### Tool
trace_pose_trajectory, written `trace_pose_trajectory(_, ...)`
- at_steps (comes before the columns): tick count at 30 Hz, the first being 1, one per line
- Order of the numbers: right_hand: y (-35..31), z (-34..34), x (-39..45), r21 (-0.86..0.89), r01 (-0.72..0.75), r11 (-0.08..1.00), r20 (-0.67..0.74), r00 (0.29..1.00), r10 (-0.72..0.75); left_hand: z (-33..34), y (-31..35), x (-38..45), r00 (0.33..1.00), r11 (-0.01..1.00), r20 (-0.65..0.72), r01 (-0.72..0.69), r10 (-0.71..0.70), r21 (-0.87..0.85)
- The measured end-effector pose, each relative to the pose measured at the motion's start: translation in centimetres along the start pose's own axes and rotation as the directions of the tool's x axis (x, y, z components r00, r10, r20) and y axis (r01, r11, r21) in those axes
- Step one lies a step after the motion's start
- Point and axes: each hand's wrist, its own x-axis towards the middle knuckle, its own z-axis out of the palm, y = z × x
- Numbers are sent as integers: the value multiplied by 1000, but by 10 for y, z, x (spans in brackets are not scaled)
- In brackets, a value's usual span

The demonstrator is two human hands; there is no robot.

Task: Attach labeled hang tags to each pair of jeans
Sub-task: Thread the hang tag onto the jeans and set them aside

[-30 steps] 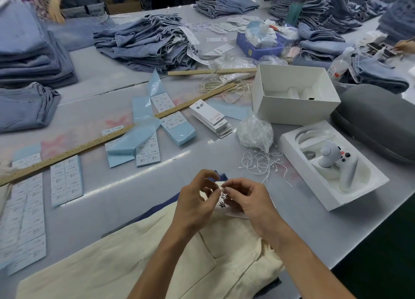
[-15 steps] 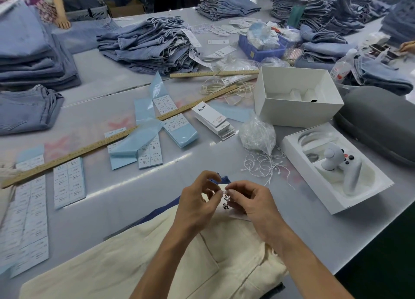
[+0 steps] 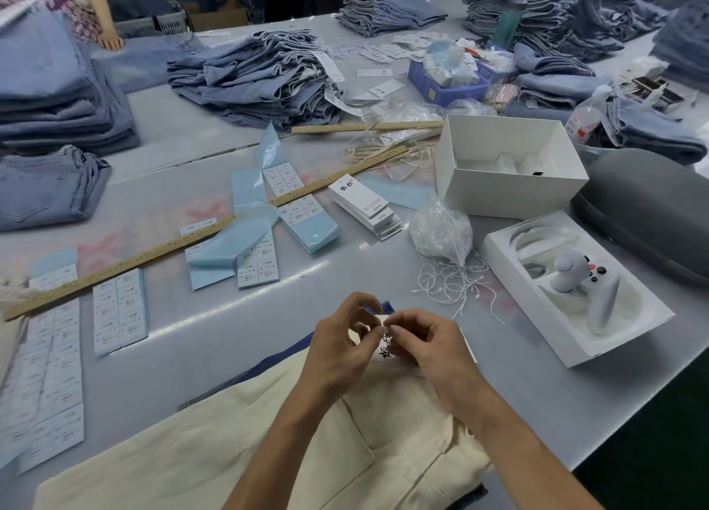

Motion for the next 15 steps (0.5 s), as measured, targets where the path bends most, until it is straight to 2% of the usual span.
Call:
trace_pose_trajectory(6, 2, -2, 1, 31, -37, 999, -36, 999, 38, -4, 0, 2, 1000, 1000, 9, 1, -1, -16)
trace_pose_trajectory(10, 3, 0, 0, 16, 11, 1000, -7, 1000, -11, -3, 3, 5, 997, 1000, 78, -11, 11, -3)
trace_pose_trajectory(15, 5, -3, 4, 87, -3, 996, -62, 998, 8, -5, 3, 9, 993, 1000, 116, -20, 20, 0)
